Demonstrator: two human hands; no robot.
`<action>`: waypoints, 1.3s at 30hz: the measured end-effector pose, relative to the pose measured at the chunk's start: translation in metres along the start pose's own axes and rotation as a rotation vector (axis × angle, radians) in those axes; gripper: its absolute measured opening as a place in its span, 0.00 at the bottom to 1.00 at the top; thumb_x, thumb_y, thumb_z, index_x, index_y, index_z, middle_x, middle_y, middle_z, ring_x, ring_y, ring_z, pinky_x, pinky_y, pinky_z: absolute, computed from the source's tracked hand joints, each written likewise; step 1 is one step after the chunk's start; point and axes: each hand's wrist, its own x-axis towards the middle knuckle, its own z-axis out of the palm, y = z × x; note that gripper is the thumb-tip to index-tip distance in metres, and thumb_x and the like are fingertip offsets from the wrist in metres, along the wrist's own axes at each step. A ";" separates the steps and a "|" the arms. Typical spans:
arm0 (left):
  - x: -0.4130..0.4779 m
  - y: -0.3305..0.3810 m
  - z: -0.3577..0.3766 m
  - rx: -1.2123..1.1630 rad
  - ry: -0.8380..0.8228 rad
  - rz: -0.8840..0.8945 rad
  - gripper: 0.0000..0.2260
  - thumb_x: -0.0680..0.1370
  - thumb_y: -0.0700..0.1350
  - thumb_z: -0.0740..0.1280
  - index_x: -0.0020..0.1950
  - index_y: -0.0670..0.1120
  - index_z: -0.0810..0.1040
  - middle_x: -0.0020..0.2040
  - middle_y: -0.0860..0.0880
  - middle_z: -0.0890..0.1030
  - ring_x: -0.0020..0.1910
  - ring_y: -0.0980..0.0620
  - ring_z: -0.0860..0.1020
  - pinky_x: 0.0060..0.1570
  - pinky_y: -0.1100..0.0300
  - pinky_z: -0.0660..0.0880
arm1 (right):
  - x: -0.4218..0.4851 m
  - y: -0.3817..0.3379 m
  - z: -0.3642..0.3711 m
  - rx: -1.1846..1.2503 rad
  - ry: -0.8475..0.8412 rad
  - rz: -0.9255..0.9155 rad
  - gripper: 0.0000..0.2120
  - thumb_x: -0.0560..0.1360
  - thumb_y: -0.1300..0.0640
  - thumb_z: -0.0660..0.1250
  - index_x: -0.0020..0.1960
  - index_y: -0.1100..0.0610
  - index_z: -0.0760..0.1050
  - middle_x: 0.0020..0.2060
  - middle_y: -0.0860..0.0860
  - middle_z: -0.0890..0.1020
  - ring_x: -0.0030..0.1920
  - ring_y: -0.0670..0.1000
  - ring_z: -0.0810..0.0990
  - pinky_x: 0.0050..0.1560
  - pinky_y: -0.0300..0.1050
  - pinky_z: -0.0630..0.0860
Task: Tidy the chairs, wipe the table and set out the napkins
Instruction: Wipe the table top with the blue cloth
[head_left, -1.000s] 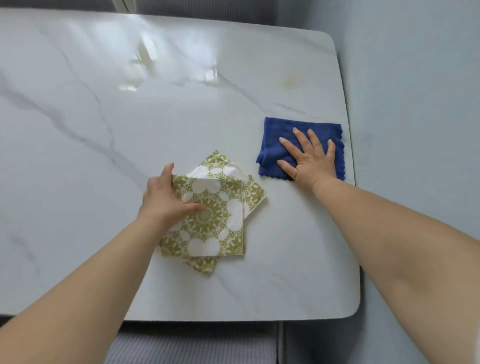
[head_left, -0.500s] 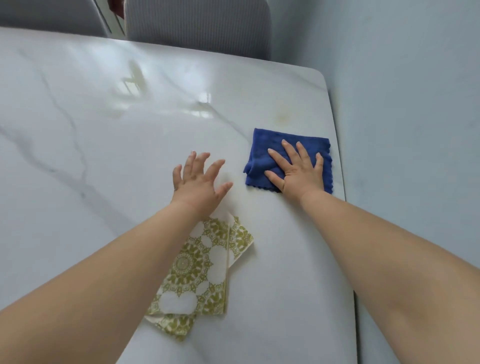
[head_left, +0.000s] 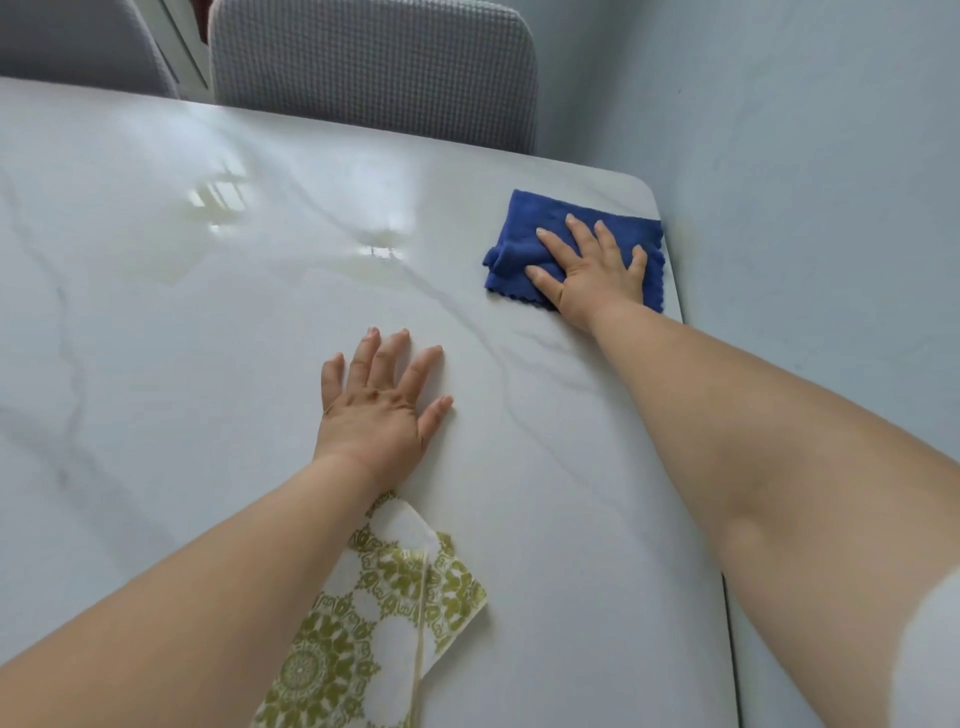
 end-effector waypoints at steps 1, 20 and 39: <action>-0.001 0.000 0.000 -0.003 0.004 0.005 0.27 0.78 0.65 0.40 0.76 0.62 0.44 0.78 0.53 0.43 0.77 0.49 0.37 0.73 0.45 0.37 | -0.003 0.001 0.000 0.004 -0.006 0.004 0.30 0.77 0.31 0.44 0.76 0.35 0.42 0.78 0.42 0.39 0.77 0.51 0.38 0.73 0.66 0.40; -0.004 0.000 -0.006 -0.027 -0.032 0.024 0.27 0.78 0.65 0.40 0.77 0.61 0.44 0.79 0.52 0.43 0.77 0.47 0.38 0.73 0.44 0.39 | -0.183 0.004 0.050 -0.028 -0.081 0.029 0.33 0.72 0.28 0.39 0.75 0.33 0.38 0.77 0.41 0.36 0.77 0.50 0.35 0.72 0.66 0.39; -0.001 -0.002 0.007 -0.007 0.080 0.006 0.31 0.73 0.67 0.33 0.76 0.64 0.44 0.79 0.55 0.45 0.77 0.50 0.39 0.72 0.47 0.37 | 0.098 0.008 -0.030 0.046 0.009 0.064 0.30 0.77 0.31 0.45 0.76 0.36 0.43 0.78 0.44 0.41 0.78 0.52 0.39 0.72 0.69 0.41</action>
